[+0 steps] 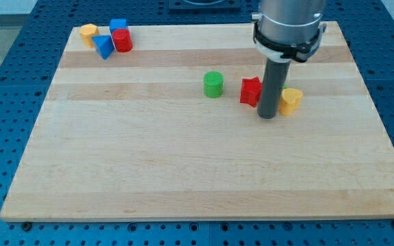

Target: Push the yellow heart right to the green star

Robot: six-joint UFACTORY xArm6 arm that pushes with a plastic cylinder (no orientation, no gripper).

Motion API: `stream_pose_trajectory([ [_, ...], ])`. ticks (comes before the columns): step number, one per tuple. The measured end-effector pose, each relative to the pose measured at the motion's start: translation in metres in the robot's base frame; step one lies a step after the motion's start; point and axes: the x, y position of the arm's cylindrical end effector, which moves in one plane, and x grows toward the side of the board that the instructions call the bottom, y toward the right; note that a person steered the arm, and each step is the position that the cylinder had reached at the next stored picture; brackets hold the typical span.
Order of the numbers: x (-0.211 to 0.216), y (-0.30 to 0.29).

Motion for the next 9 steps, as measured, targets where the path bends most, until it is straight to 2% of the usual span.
stream_pose_trajectory([
  [7,-0.010,0.055],
  [8,-0.004,0.055],
  [9,0.023,0.055],
])
